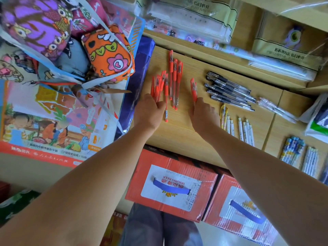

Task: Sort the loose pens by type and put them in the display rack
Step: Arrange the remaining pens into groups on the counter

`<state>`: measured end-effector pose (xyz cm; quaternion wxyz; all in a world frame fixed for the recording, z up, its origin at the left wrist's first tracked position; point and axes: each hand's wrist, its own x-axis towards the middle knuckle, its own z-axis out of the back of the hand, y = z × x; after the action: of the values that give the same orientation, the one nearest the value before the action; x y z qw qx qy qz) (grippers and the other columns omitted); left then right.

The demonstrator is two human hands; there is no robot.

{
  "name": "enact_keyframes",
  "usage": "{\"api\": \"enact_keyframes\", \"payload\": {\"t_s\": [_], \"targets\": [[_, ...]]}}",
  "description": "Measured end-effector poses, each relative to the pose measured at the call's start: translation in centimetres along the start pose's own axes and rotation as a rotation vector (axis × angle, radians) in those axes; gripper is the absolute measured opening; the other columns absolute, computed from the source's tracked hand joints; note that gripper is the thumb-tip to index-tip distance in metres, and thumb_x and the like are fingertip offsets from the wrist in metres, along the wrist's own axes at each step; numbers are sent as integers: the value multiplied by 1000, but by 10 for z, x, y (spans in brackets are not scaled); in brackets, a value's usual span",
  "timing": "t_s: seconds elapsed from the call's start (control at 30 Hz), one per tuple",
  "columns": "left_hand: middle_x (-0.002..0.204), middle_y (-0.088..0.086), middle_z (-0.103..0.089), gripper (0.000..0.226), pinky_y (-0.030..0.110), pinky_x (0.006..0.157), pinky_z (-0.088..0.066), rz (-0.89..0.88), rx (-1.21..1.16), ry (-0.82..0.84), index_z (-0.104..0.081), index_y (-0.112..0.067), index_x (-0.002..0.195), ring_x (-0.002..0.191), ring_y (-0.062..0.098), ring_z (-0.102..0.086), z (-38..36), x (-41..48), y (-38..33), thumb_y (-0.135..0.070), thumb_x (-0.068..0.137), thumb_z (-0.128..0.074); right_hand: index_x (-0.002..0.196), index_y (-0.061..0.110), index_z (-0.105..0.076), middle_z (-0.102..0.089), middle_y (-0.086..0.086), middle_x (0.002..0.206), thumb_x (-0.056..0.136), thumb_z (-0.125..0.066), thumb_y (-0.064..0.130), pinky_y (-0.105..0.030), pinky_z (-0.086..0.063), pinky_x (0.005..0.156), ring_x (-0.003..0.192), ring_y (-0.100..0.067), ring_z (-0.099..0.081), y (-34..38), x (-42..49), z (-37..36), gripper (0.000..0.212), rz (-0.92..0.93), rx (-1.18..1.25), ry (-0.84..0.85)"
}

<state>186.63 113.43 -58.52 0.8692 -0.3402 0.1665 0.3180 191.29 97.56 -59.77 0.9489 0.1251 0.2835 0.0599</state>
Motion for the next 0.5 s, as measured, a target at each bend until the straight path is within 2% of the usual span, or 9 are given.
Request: {"api": "enact_keyframes", "payload": {"t_s": [0.07, 0.17, 0.23, 0.33, 0.43, 0.5], "targets": [[67, -5, -43, 18, 26, 49, -26, 28, -60, -3, -43, -10, 87, 61, 16, -44, -1, -3, 2, -25, 96, -46, 105, 9, -46, -55, -5, 74, 100, -35, 27, -34, -39, 52, 66, -29, -58, -3, -4, 1, 22, 44, 17, -8], [70, -1, -46, 15, 29, 53, -28, 60, -176, -44, -44, -8, 88, 66, 22, -47, -2, -7, 6, -20, 95, -47, 99, 9, -48, -53, -2, 70, 101, -33, 27, -28, -35, 46, 58, -21, -53, 0, -6, 6, 24, 51, 149, -43], [71, 1, -48, 14, 28, 55, -31, 49, -207, -52, -47, -6, 91, 64, 23, -48, -4, -10, 8, -19, 94, -47, 98, 10, -49, -56, -4, 74, 100, -33, 25, -25, -33, 46, 59, -19, -52, 6, -2, 11, 22, 19, 261, -51], [64, -5, -41, 15, 29, 51, -33, 61, -271, -47, -40, -9, 85, 59, 20, -45, -7, -13, 12, -18, 93, -47, 98, 11, -47, -55, -5, 78, 99, -33, 25, -26, -34, 48, 64, -20, -51, 21, 9, 13, 20, -30, 388, -20], [62, -5, -40, 17, 33, 55, -37, 75, -322, -23, -36, -12, 81, 61, 25, -48, -11, -13, 18, -19, 92, -47, 99, 9, -46, -47, -1, 74, 102, -31, 32, -29, -29, 48, 64, -20, -46, 35, 21, 8, 28, -52, 397, 14], [62, -5, -40, 19, 33, 55, -36, 83, -343, -26, -35, -14, 79, 61, 25, -47, -12, -11, 22, -19, 92, -47, 103, 7, -47, -49, -2, 77, 101, -36, 36, -29, -28, 48, 68, -22, -46, 41, 29, 2, 31, -52, 380, 16]]}}
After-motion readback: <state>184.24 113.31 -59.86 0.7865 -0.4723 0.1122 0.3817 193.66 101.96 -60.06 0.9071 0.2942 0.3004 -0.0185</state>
